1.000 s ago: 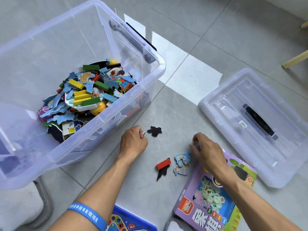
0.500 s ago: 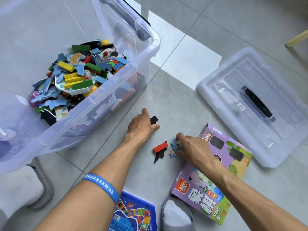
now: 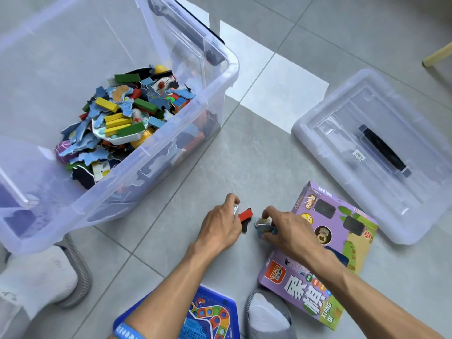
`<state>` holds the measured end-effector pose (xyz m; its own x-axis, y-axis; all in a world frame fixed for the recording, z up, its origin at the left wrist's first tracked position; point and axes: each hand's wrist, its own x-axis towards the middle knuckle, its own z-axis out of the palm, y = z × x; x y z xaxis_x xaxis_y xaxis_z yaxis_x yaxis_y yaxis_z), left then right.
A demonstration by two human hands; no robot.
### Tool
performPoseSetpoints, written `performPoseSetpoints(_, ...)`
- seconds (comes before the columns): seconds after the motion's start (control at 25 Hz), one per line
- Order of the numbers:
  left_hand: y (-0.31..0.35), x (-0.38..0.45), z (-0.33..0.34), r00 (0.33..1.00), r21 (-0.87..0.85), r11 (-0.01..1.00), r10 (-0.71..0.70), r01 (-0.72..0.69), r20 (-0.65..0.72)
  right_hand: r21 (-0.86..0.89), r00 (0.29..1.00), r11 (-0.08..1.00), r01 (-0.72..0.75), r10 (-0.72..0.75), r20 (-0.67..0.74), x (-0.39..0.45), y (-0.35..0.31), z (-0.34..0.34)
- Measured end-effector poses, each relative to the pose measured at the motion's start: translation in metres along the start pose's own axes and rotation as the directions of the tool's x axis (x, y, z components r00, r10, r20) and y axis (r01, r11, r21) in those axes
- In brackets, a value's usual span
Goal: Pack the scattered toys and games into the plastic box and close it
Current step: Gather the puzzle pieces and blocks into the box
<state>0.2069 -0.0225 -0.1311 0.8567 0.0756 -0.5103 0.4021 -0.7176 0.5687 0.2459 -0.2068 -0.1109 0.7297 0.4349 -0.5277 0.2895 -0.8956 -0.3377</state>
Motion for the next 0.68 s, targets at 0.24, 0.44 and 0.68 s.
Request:
performPoseSetpoints(0.24, 0.015, -0.029, 0.031, 1.000, 0.288, 0.958, -0.009, 0.016, -0.025, -0.118, 0.988, 0.984, -0.131, 0.120, -0.097, -0.011, -0.018, 0.026)
performPoseSetpoints(0.44, 0.025, -0.013, 0.018, 0.989, 0.147, 0.980, -0.140, 0.131, 0.049, -0.066, 0.984, 0.983, -0.169, 0.164, -0.072, -0.004, -0.019, 0.021)
performPoseSetpoints(0.68, 0.027, -0.021, 0.026, 0.994, 0.133, 0.985, -0.111, 0.112, -0.018, -0.027, 0.982, 0.987, -0.158, 0.154, -0.112, -0.001, -0.018, 0.022)
